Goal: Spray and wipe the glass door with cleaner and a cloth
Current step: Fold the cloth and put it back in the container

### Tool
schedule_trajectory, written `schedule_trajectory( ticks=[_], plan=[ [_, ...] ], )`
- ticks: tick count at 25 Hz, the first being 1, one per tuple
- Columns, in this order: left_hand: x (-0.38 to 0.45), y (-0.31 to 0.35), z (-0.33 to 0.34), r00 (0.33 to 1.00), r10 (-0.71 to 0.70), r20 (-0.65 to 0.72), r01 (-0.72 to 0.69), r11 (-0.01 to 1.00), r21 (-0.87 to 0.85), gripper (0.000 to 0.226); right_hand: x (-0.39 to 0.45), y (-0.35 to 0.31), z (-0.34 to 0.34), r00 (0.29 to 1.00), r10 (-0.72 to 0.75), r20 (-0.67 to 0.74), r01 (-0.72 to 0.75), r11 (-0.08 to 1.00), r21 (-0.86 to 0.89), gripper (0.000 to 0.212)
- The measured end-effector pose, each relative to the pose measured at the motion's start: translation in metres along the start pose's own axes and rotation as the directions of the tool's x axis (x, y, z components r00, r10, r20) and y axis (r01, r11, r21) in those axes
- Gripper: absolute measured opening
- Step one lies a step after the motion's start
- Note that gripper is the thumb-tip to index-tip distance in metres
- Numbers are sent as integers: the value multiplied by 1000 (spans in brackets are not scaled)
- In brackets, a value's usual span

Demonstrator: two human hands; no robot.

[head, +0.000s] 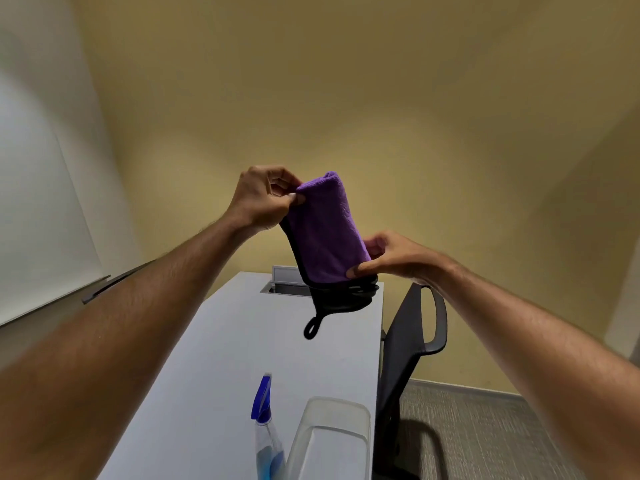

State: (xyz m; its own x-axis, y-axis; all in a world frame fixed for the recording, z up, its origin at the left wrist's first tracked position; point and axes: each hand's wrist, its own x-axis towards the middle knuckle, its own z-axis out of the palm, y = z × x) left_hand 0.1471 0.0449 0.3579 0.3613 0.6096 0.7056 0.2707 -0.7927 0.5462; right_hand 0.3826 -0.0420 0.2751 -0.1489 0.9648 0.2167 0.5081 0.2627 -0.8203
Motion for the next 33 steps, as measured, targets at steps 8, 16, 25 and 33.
schedule_trajectory(
  ticks=[8,16,25,33],
  plan=[
    [-30,-60,-27,948,-226,224,235,972,-16,23,2,-17,-11,993,80,-85,-86,994,-66,38],
    [-35,-70,-27,842,-188,506,224,975,-10,36,11,-33,-9,987,152,-44,-158,950,-270,27],
    [-32,-82,-10,772,-213,598,90,969,229,11,10,-36,5,964,266,-17,-252,890,-381,16],
    [-26,-98,3,635,-338,695,265,940,215,19,17,-32,22,915,402,-30,-375,822,-428,21]
  ],
)
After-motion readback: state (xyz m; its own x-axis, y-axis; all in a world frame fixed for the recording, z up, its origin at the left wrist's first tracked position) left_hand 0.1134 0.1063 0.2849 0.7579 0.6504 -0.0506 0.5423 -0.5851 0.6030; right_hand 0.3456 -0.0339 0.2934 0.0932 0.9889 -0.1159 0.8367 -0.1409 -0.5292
